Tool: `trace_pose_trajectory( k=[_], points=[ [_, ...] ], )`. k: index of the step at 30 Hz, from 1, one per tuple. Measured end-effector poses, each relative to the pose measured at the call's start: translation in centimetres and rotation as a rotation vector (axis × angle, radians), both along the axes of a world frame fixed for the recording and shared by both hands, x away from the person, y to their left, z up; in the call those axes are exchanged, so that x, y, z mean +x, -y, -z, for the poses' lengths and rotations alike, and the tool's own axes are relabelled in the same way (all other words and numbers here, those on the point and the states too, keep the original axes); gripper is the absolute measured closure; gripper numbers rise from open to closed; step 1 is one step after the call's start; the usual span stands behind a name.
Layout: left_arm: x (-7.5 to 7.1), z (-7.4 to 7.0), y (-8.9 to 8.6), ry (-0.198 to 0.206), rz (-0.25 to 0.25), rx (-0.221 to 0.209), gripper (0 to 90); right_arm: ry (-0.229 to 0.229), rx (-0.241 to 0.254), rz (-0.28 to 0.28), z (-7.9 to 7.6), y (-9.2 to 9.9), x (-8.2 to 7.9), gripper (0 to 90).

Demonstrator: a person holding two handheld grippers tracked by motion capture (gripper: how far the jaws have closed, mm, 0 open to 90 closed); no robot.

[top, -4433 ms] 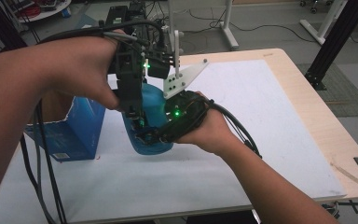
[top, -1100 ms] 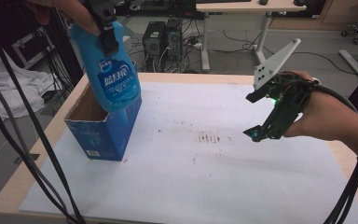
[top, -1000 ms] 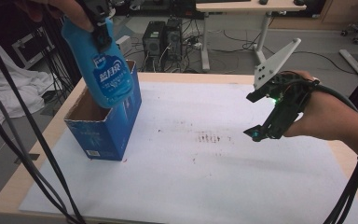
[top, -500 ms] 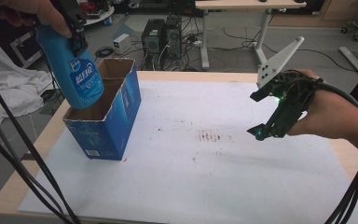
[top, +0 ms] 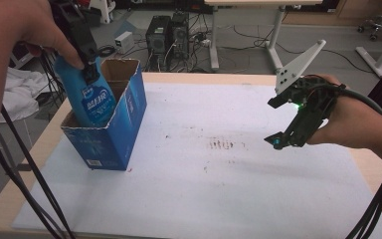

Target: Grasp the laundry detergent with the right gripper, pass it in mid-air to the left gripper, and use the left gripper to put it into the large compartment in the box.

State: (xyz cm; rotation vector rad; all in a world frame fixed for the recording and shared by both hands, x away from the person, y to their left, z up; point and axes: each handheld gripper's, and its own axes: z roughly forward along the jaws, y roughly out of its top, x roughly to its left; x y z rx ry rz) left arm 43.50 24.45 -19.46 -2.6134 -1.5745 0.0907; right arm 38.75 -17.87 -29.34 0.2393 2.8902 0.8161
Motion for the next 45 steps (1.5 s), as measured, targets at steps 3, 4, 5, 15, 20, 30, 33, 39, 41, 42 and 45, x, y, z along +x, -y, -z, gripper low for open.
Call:
trace_pose_trajectory(
  k=[3,4,5,15,20,30,33,39,41,42,45],
  points=[
    [0.1,1.0,0.1,0.001,0.05,0.001,39.0,0.0,-0.001,-0.001,0.2,0.0,0.0,0.8],
    [0.3,2.0,0.2,0.003,0.089,0.005,38.9,-0.004,-0.007,0.003,0.3,0.0,0.0,0.8],
    [0.3,2.0,0.2,0.003,0.089,0.005,39.0,-0.004,-0.007,0.003,0.3,0.0,0.0,0.8],
    [0.6,6.5,0.3,0.001,0.293,-0.015,38.9,-0.015,-0.018,0.021,0.8,0.0,0.1,0.8],
    [0.6,8.3,0.3,0.011,0.381,-0.006,38.9,-0.022,-0.023,0.027,1.1,0.0,0.1,0.8],
    [0.5,10.5,0.3,-0.005,0.481,-0.017,38.7,-0.028,-0.027,0.027,1.6,-0.3,0.2,0.8],
    [0.4,10.6,0.3,0.008,0.481,-0.028,38.7,-0.027,-0.027,0.024,1.8,-0.3,0.2,0.8],
    [0.5,10.7,0.2,0.002,0.479,-0.027,38.5,-0.034,-0.027,0.024,2.1,-0.4,0.3,0.8],
    [0.5,10.6,0.2,0.0,0.472,-0.023,38.3,-0.033,-0.025,0.024,2.1,-0.4,0.3,0.8],
    [0.6,10.6,0.2,-0.003,0.467,-0.026,38.2,-0.033,-0.024,0.025,2.1,-0.4,0.3,0.8],
    [0.6,10.6,0.1,-0.011,0.452,-0.035,37.1,-0.033,-0.025,0.025,2.1,-0.3,0.3,0.8]
  ],
)
